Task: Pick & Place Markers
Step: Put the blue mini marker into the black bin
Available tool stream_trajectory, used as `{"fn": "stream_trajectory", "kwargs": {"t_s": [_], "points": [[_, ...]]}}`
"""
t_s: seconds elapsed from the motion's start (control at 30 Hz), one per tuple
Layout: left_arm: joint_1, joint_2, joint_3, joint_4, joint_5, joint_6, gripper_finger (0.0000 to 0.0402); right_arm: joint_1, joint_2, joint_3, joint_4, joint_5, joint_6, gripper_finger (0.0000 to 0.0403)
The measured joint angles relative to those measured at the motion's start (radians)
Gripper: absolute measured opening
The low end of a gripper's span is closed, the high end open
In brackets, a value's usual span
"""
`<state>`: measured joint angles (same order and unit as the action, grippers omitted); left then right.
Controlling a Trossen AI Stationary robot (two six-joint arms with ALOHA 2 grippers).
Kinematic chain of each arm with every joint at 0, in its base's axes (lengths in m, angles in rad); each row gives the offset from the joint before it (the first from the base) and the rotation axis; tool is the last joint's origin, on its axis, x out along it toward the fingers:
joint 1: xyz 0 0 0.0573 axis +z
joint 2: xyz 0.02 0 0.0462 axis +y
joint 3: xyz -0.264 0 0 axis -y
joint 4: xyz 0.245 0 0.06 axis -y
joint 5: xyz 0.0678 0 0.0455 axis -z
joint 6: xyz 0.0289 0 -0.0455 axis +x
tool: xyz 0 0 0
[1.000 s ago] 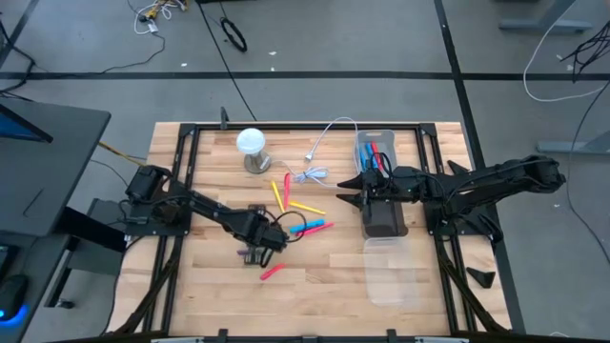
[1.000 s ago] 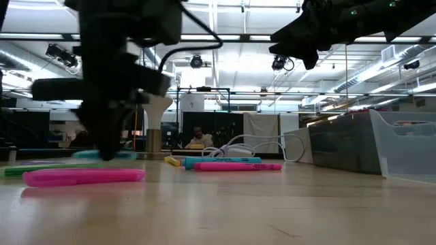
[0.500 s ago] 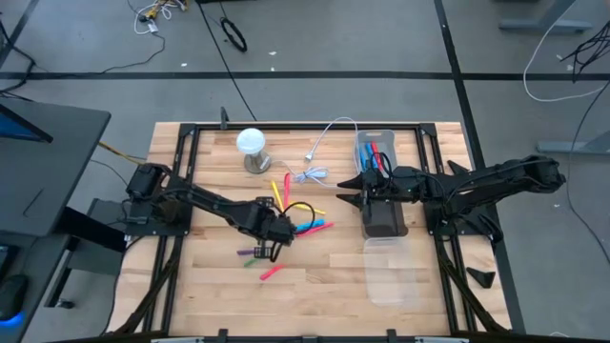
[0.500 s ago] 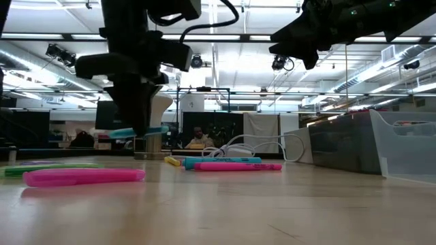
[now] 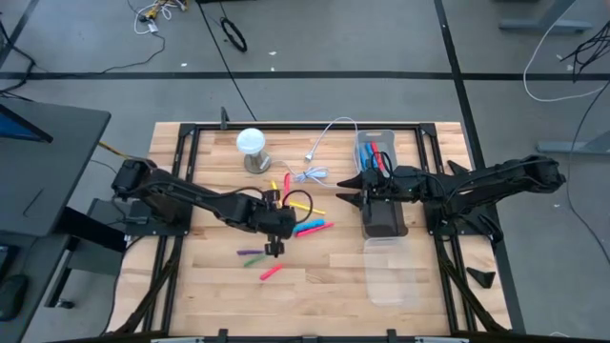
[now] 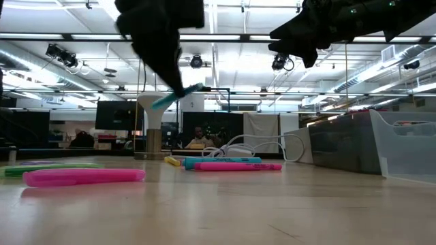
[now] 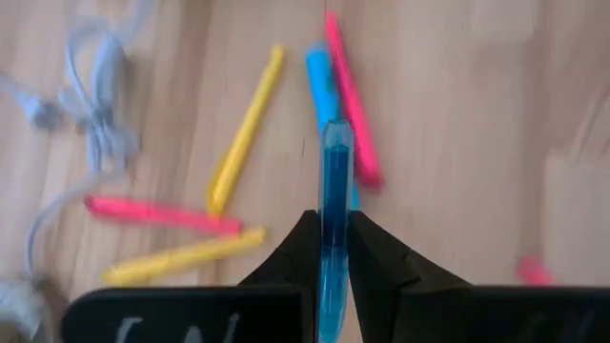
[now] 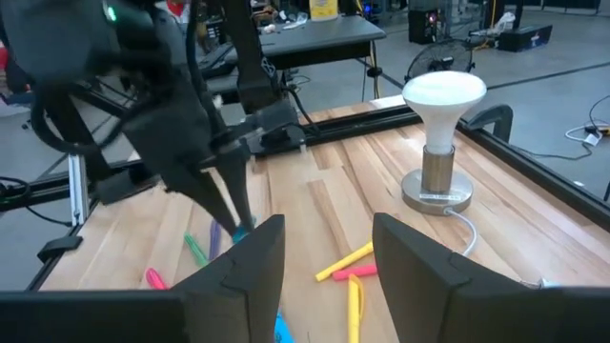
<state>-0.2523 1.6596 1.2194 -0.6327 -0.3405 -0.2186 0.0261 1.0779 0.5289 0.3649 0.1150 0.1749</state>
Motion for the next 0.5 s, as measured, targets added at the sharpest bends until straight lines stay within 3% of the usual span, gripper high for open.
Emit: {"fn": "stream_trajectory", "kwargs": {"t_s": [0.33,0.5], "points": [[0.0,-0.028,0.0,0.132,-0.095,0.016,0.0036,0.0,0.0,0.0,0.019,0.0,-0.029,0.0162],[0.0,-0.027,0.0,0.207,-0.149,0.033,0.0036,0.0,0.0,0.0,0.041,0.0,0.029,0.0162]]}}
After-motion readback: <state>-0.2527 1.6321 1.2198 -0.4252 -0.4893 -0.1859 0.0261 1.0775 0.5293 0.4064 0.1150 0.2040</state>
